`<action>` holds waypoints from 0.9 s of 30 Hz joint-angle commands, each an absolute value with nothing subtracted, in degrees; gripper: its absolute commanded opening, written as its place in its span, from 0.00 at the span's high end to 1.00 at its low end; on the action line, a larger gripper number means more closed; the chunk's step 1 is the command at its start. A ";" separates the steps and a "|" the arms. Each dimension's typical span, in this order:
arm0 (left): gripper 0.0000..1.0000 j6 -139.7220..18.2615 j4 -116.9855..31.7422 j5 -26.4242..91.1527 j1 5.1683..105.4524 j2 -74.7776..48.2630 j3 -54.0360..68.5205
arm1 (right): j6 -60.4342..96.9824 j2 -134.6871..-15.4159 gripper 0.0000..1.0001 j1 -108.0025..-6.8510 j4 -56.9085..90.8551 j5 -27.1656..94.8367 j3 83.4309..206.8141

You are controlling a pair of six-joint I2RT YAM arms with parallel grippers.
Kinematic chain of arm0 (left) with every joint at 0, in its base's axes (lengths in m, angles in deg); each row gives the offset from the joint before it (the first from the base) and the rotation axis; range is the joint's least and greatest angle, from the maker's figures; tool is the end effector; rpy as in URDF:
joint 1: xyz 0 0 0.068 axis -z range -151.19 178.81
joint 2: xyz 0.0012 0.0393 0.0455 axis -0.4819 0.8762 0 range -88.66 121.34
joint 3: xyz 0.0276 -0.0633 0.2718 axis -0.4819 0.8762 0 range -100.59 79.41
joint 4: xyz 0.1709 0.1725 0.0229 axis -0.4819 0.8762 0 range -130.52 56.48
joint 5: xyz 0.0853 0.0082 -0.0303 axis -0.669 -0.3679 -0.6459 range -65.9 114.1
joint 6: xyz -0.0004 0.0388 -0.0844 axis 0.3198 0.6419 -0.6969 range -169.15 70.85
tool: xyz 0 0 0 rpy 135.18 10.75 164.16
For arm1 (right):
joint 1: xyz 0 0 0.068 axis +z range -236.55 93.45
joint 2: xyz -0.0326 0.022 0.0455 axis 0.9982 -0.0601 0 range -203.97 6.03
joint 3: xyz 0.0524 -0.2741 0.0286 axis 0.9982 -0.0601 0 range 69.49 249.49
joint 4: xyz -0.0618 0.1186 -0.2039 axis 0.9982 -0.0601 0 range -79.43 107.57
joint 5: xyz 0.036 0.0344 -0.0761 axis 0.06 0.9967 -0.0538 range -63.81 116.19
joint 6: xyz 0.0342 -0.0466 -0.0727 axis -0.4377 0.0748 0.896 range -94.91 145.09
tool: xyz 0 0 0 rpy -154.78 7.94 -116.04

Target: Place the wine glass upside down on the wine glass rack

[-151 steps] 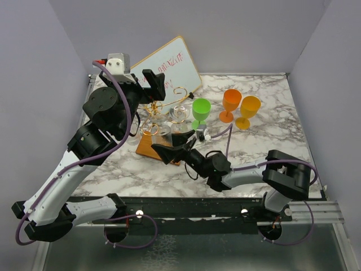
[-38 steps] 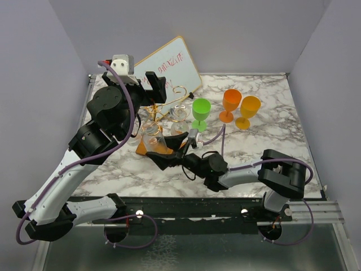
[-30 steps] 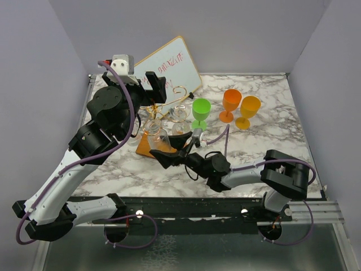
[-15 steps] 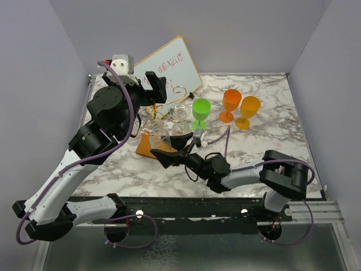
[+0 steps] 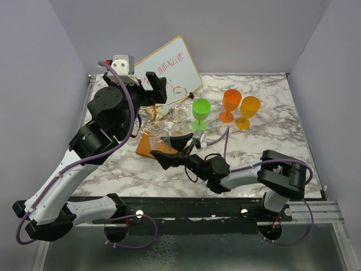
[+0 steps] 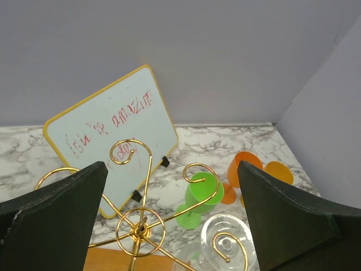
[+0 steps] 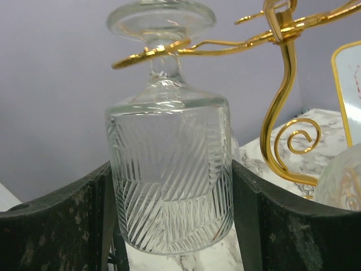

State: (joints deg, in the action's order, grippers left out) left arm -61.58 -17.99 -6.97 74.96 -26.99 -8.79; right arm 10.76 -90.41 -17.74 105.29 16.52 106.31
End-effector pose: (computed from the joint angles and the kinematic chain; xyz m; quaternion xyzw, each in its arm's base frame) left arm 0.1778 -0.1228 0.5177 0.0031 0.6857 -0.1854 0.7039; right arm 0.1413 0.3256 0.2928 -0.1703 0.4887 0.5346 0.6681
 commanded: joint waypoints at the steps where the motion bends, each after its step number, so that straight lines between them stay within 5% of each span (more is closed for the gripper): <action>1: 0.01 -61.30 -17.58 -6.39 74.99 -27.51 -8.04 | 10.98 -91.94 0.22 -17.74 117.94 14.63 103.68; 13: 0.01 -61.19 -17.58 -6.38 74.97 -27.80 -8.04 | 10.17 -89.01 0.00 -17.74 111.60 15.28 102.98; 27: 0.01 -61.19 -15.99 -4.36 75.03 -29.24 -6.88 | 8.43 -80.92 0.00 -17.71 105.77 21.39 93.95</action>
